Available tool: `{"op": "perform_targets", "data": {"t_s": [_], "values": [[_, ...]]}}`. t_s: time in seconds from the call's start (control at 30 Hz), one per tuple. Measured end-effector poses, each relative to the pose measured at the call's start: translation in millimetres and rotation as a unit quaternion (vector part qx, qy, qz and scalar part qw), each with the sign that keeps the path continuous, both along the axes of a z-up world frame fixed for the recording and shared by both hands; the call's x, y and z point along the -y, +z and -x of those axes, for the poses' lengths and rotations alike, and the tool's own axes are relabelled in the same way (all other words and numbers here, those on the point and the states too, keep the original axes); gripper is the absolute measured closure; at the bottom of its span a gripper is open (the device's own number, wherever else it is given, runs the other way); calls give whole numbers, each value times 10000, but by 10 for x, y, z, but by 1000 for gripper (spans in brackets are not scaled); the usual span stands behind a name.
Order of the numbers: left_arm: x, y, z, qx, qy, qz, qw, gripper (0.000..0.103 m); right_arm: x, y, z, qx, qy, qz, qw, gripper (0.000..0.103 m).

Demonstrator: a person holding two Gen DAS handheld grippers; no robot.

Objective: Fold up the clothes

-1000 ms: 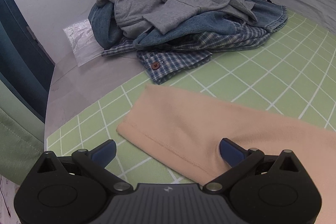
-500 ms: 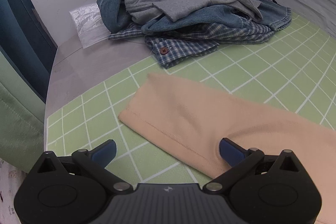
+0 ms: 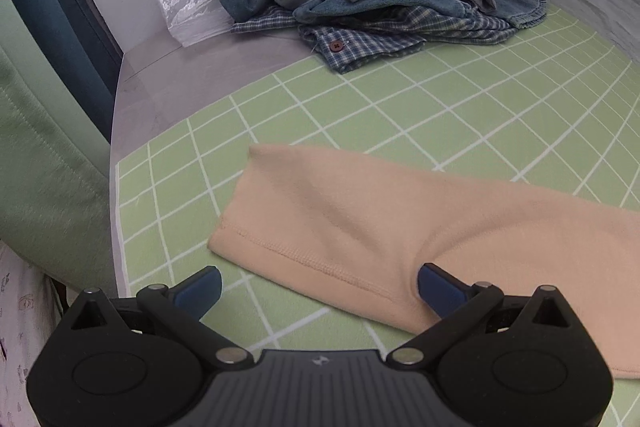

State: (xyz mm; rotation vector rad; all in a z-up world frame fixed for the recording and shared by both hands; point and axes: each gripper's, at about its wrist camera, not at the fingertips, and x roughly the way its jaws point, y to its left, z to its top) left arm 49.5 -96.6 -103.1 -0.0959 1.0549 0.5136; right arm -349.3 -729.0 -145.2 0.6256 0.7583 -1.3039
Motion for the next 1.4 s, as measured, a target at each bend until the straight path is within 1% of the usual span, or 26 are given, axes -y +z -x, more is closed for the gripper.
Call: {"op": "perform_targets", "data": {"t_s": [0.17, 0.27, 0.3, 0.37, 0.4, 0.43, 0.57, 0.67, 0.8, 0.87, 0.93, 1.0, 1.07, 1.1, 1.2, 1.23, 1.27, 1.3, 1.33, 1.37, 1.4], "values": [[-30, 1, 173, -71, -95, 155, 9998, 0, -195, -2, 83, 38, 48, 3, 10000, 97], [-46, 8, 218, -111, -133, 289, 9994, 0, -254, -3, 83, -43, 192, 41, 9998, 97], [-49, 13, 224, -137, -152, 345, 9992, 0, -257, 2, 72, -78, 243, 32, 9997, 94], [-18, 38, 251, -192, -283, 410, 9986, 0, -288, 27, 53, -79, 296, 15, 9995, 86], [13, 68, 284, -158, -380, 420, 9983, 0, -329, 46, 42, -40, 330, 32, 9994, 73], [45, 101, 319, -117, -481, 430, 9979, 0, -371, 65, 31, -1, 365, 50, 9993, 67], [273, 237, 477, 38, -995, 482, 9939, 0, -714, 149, -106, 101, 810, 163, 9965, 65], [515, 279, 611, 58, -1503, 575, 9870, 0, -1072, 182, -298, 283, 1399, 74, 9897, 63], [792, 250, 834, -17, -2159, 884, 9724, 0, -1607, 166, -570, 565, 2366, -161, 9698, 62], [930, 235, 947, -57, -2481, 1039, 9631, 0, -1814, 157, -647, 743, 2703, -320, 9594, 62], [1019, 210, 1046, -114, -2698, 1037, 9572, 1, -1971, 147, -706, 771, 2958, -375, 9514, 63], [1076, 170, 1122, -188, -2886, 1022, 9518, 2, -2060, 122, -738, 796, 3076, -459, 9471, 62], [1081, 139, 1181, -248, -3015, 1048, 9474, 10, -2109, 92, -742, 858, 3106, -582, 9449, 62], [1082, 124, 1210, -278, -3078, 1062, 9451, 12, -2136, 86, -738, 880, 3132, -623, 9435, 62], [1058, 84, 1268, -356, -3138, 1125, 9421, 28, -2199, 72, -742, 849, 3197, -683, 9412, 63], [1051, 73, 1287, -381, -3161, 1170, 9407, 36, -2209, 56, -741, 814, 3211, -713, 9409, 72], [1051, 79, 1315, -356, -3203, 1147, 9397, 41, -2215, 49, -733, 777, 3213, -712, 9411, 76], [1054, 81, 1339, -338, -3278, 1096, 9377, 46, -2220, 48, -717, 745, 3222, -730, 9409, 87], [1064, 89, 1361, -329, -3376, 1062, 9347, 55, -2223, 48, -696, 718, 3237, -776, 9402, 99], [1075, 98, 1384, -321, -3476, 1032, 9314, 66, -2230, 54, -667, 713, 3216, -817, 9406, 100], [1076, 101, 1398, -325, -3543, 1030, 9289, 71, -2250, 62, -629, 699, 3179, -838, 9418, 100]]}}
